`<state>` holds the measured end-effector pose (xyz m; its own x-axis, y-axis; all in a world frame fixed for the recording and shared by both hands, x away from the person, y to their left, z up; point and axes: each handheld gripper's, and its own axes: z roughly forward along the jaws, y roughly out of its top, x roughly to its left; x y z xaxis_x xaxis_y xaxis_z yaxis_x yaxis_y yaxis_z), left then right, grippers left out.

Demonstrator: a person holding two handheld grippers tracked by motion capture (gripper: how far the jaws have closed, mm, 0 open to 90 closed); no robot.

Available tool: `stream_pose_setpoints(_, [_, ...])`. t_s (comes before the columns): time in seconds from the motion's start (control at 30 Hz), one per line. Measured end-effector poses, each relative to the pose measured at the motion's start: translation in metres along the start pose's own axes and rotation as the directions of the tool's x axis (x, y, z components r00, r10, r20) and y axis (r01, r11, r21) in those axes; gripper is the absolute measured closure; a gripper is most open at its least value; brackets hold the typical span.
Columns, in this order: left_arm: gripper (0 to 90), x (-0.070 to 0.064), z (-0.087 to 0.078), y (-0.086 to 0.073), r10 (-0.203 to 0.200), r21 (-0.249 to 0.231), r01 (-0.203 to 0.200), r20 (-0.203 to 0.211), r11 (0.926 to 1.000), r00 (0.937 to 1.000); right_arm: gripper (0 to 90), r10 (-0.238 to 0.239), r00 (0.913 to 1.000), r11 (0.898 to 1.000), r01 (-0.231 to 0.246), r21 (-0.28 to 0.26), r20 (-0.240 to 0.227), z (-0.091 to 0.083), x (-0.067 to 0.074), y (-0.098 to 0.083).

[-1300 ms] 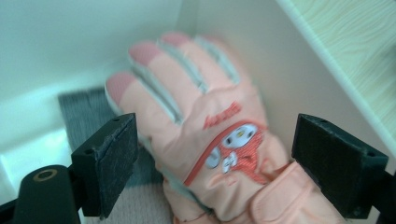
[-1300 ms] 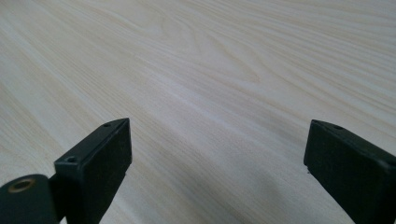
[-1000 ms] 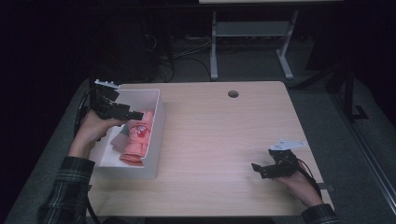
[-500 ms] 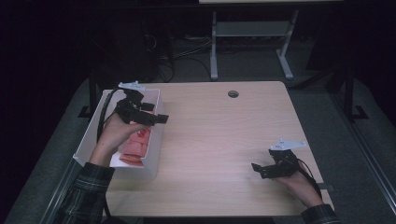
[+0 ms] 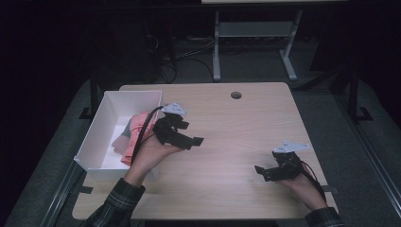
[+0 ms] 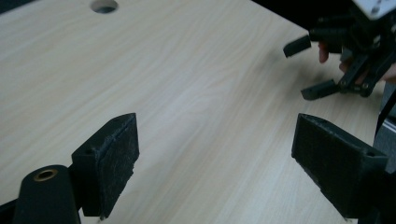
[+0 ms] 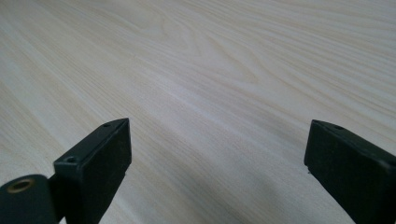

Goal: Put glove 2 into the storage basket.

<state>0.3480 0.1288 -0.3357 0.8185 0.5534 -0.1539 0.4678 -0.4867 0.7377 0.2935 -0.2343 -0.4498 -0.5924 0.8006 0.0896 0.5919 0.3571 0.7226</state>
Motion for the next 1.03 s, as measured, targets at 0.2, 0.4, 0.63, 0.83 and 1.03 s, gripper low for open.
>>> stream_pose_setpoints(0.2, [14.3,-0.013,0.029,-0.015,0.036,0.025,-0.036,0.020,0.9990,0.9992,7.2,-0.002,1.0000,1.000,0.002,0.001,0.000,0.000,0.000,0.000])
stream_pose_setpoints(0.4, [14.3,-0.018,0.055,-0.036,0.068,0.049,-0.069,0.030,0.9964,0.9973,7.2,0.002,1.0000,1.000,-0.002,0.006,-0.002,0.002,0.001,0.000])
stream_pose_setpoints(0.63, [14.3,-0.022,0.077,-0.057,0.119,0.070,-0.120,0.012,0.9904,0.9928,7.2,-0.013,0.9999,1.000,0.013,0.010,-0.002,0.003,0.001,-0.001])
stream_pose_setpoints(0.83, [14.2,-0.025,0.088,-0.067,0.119,0.101,-0.122,0.035,0.9874,0.9923,7.2,-0.009,0.9999,1.000,0.009,0.017,-0.005,0.005,0.002,-0.001])
stream_pose_setpoints(1.03, [14.3,-0.024,0.087,-0.067,0.123,0.100,-0.125,0.030,0.9871,0.9920,7.2,-0.010,0.9999,1.000,0.010,0.011,-0.005,0.004,0.001,-0.001])
